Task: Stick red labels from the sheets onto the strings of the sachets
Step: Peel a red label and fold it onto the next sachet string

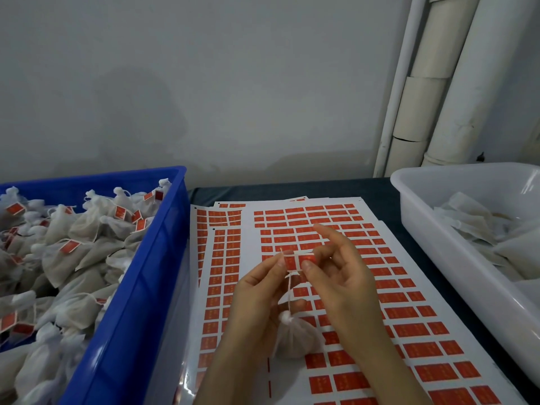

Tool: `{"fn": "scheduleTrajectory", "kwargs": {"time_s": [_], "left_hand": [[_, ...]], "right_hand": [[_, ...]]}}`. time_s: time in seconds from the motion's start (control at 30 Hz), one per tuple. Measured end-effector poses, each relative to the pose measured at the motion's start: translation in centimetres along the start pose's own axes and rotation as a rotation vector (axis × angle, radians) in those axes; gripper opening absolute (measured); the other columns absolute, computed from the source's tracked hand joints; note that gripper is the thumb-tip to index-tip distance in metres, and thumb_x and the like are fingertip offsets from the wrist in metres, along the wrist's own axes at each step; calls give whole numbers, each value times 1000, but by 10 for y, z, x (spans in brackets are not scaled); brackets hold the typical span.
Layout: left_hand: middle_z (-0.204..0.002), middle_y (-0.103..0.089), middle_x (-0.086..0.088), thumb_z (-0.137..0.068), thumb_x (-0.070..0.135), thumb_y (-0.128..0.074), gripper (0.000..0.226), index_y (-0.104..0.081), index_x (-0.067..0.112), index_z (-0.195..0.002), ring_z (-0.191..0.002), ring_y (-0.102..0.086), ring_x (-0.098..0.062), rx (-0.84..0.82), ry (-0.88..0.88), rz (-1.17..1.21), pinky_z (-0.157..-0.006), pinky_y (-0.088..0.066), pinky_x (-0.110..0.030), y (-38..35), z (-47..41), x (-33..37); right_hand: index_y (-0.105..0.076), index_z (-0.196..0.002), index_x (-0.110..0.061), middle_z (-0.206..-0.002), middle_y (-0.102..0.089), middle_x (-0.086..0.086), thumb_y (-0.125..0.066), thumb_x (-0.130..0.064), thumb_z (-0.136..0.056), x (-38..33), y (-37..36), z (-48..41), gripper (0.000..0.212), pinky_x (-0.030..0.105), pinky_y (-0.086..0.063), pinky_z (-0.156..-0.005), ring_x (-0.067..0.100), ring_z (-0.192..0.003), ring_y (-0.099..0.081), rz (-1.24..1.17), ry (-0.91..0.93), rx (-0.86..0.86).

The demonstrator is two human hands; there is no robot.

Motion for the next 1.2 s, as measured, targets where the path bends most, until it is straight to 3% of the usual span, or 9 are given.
{"fn": "scheduleTrajectory", "kwargs": {"time_s": [0.17, 0.43, 0.73, 1.0, 1.2], "left_hand": [[-98, -74, -1, -82, 25, -62, 17, -76, 22, -92, -89, -71, -17, -10, -17, -39, -53, -53, -23, -1, 1, 1], [-94, -74, -5, -74, 28, -62, 18, -77, 21, -82, -89, -71, -19, 21, -47, -46, -51, -53, -22, 0, 2, 2], [-95, -73, -7, -84, 25, -59, 19, -76, 18, -86, -94, -69, -24, 24, -67, -72, -48, -52, -22, -2, 2, 2], [-92, -73, -7, -73, 34, -60, 23, -76, 22, -85, -91, -68, -28, 11, -99, -122, -48, -50, -21, -3, 3, 2], [-95, -74, 1, -86, 41, -48, 30, -76, 30, -86, -94, -69, -18, -13, -116, -157, -54, -52, -20, -4, 1, 2]], "right_hand": [[-53, -109, -40, -92, -62, -30, -67, -14, -80, -1, -1, 1, 42, 0, -43, -66, -13, -94, -57, 2, 9, 1], [-53, -107, -44, -91, -60, -35, -69, -19, -78, 0, -4, 1, 40, 0, -43, -63, -16, -92, -56, -8, -2, 10], [-55, -107, -40, -90, -61, -32, -68, -20, -79, 5, -4, 2, 37, 1, -44, -64, -13, -92, -58, -1, -16, 25], [-58, -100, -39, -89, -61, -33, -68, -18, -78, 7, -5, 3, 32, 2, -44, -63, -13, -91, -58, -26, -26, 45], [-58, -101, -39, -92, -61, -33, -68, -19, -80, 10, -3, 2, 30, 3, -45, -65, -12, -93, -58, -20, -46, 72]]}}
Point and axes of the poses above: each hand's wrist, its own z-axis away from the middle knuckle, its own y-axis out of the back of the hand, x = y × z, the point moved 5 cm from there along -z, towards the middle knuckle
